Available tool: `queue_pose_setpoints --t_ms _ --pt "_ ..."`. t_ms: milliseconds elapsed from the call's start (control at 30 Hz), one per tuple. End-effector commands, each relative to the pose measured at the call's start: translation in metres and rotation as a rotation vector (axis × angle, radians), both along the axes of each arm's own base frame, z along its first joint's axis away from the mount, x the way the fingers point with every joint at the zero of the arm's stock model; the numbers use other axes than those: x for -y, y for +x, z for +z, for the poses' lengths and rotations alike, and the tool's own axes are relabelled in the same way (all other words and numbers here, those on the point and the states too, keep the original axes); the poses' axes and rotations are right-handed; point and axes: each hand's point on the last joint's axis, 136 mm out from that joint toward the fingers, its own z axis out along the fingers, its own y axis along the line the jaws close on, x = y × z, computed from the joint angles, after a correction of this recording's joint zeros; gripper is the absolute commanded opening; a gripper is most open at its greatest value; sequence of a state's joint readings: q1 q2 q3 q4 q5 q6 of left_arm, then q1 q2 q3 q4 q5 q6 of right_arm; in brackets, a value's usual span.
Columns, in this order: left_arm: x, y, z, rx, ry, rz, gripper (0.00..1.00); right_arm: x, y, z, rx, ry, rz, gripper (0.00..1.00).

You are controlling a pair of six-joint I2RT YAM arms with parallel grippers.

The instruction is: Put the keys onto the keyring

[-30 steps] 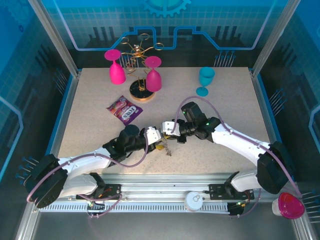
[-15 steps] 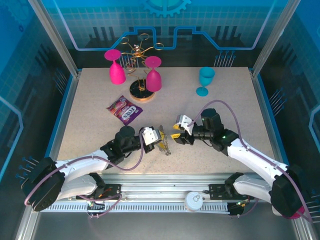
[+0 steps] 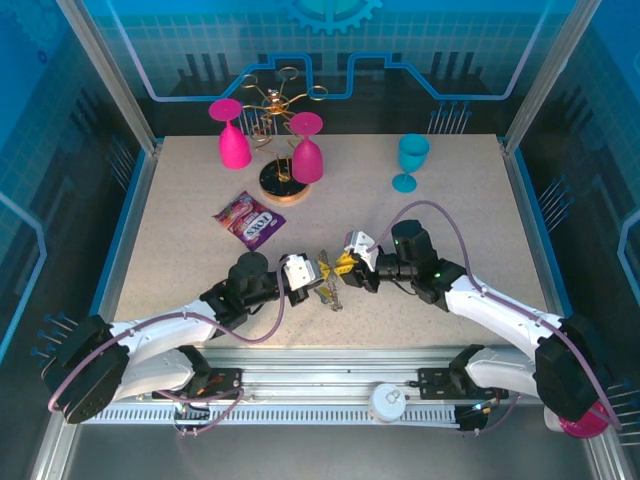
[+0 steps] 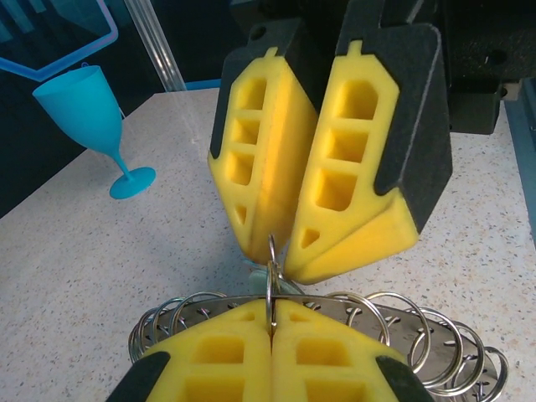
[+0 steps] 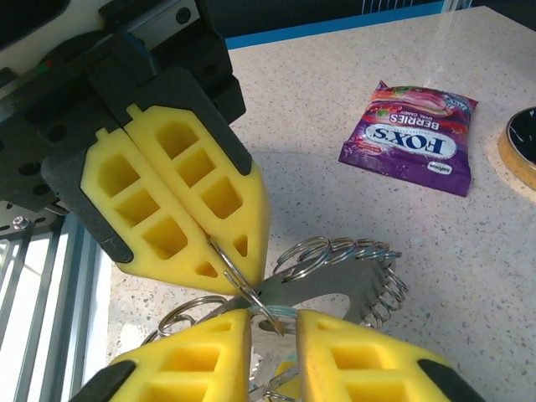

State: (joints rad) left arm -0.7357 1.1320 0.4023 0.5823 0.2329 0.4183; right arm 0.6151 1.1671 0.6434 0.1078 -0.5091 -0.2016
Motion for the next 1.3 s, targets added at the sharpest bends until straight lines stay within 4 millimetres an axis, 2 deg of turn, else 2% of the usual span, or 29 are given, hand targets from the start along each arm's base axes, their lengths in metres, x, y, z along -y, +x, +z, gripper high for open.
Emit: queue_pose_setpoints --t_ms 0,67,167,300,467,600,700,733,767,933,1100,1267 --pt "0.001 -0.004 0.017 0.041 -0.058 -0.022 0.0 -0.009 0.0 0.021 0.048 0.052 0.032 0.08" --pt "0.0 -0.004 0.018 0.043 -0.058 -0.021 0.0 -0.007 -0.001 0.02 0.044 0.048 0.03 0.0" --pt "0.001 -0.004 0.02 0.047 -0.068 -0.024 0.0 -0.002 0.001 0.011 0.023 0.022 0.007 0.0" --pt "0.005 -0.007 0.043 0.07 -0.134 -0.049 0.0 0.008 0.005 -0.013 -0.042 -0.035 -0.022 0.0" --pt "0.011 -0.008 0.053 0.085 -0.164 -0.084 0.0 0.003 -0.003 -0.027 -0.138 -0.067 0.044 0.0" --pt "0.014 -0.006 0.047 0.077 -0.156 -0.094 0.0 0.0 0.001 -0.012 -0.13 -0.033 0.043 0.0" --pt "0.011 -0.002 0.04 0.061 -0.154 -0.087 0.0 0.01 0.007 0.003 -0.071 0.01 -0.001 0.27" --pt "0.01 -0.002 0.037 0.053 -0.151 -0.088 0.0 0.014 0.008 0.01 -0.033 0.026 -0.006 0.34" --pt "0.01 -0.002 0.035 0.046 -0.149 -0.093 0.0 0.017 0.005 0.015 0.016 0.038 0.002 0.36" --pt "0.013 -0.005 0.031 0.025 -0.151 -0.132 0.0 0.02 -0.007 0.024 0.234 0.038 0.099 0.39" --pt "0.015 -0.007 0.03 0.01 -0.154 -0.151 0.0 0.008 -0.013 0.027 0.233 0.047 0.194 0.37" --pt "0.016 -0.009 0.028 -0.001 -0.151 -0.165 0.0 0.0 -0.008 0.027 0.226 0.058 0.199 0.31"
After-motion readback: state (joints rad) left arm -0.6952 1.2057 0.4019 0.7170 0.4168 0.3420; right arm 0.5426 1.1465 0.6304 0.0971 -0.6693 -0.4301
